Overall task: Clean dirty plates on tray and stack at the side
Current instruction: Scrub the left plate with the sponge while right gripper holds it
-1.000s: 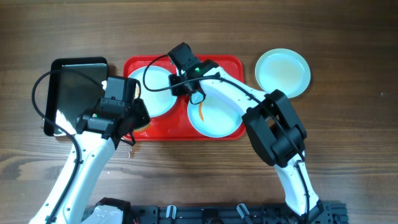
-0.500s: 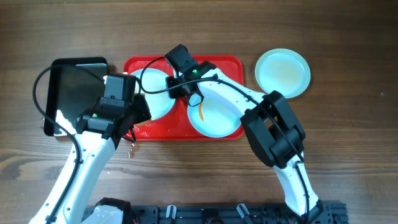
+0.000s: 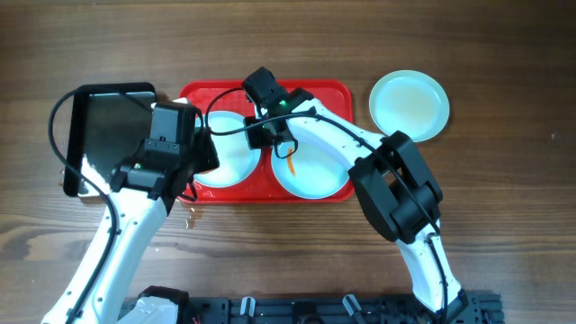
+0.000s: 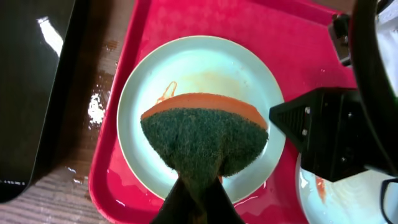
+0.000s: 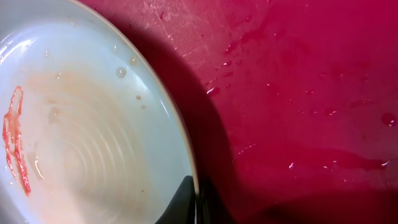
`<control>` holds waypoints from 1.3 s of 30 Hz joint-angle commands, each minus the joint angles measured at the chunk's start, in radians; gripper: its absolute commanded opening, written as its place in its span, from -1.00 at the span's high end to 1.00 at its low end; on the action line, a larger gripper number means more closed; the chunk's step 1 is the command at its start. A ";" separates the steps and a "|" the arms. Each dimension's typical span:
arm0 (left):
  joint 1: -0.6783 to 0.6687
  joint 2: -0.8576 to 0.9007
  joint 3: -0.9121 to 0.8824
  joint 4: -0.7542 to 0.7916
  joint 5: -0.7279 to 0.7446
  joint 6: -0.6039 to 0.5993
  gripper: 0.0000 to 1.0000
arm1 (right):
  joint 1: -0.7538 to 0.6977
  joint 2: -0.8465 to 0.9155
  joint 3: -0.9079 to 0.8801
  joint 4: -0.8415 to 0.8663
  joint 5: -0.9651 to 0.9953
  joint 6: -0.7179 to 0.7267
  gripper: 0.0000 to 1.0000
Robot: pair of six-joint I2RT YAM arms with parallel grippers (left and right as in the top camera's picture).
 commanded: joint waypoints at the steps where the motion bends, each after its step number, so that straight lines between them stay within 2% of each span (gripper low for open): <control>1: 0.004 0.079 -0.006 0.009 0.016 0.060 0.92 | 0.005 0.026 -0.016 -0.024 -0.075 -0.100 0.91; 8: 0.004 0.277 -0.006 0.127 0.117 0.060 0.92 | 0.004 0.026 -0.016 -0.027 -0.075 -0.097 0.91; 17: 0.004 0.496 -0.006 0.252 0.114 0.056 0.92 | 0.004 0.026 -0.016 -0.027 -0.074 -0.097 0.91; 22: 0.006 0.517 -0.006 0.240 -0.037 0.056 0.92 | 0.004 0.026 -0.016 -0.030 -0.074 -0.097 0.91; 26: 0.026 0.517 -0.006 0.228 -0.101 0.056 0.92 | 0.004 0.026 -0.016 -0.031 -0.074 -0.097 0.92; 34: 0.110 0.515 -0.003 0.164 -0.409 0.060 0.92 | 0.004 0.026 -0.016 -0.035 -0.074 -0.099 0.91; 39: 0.060 0.463 0.056 0.111 -0.431 0.013 0.92 | 0.004 0.026 -0.016 -0.034 -0.070 -0.096 0.92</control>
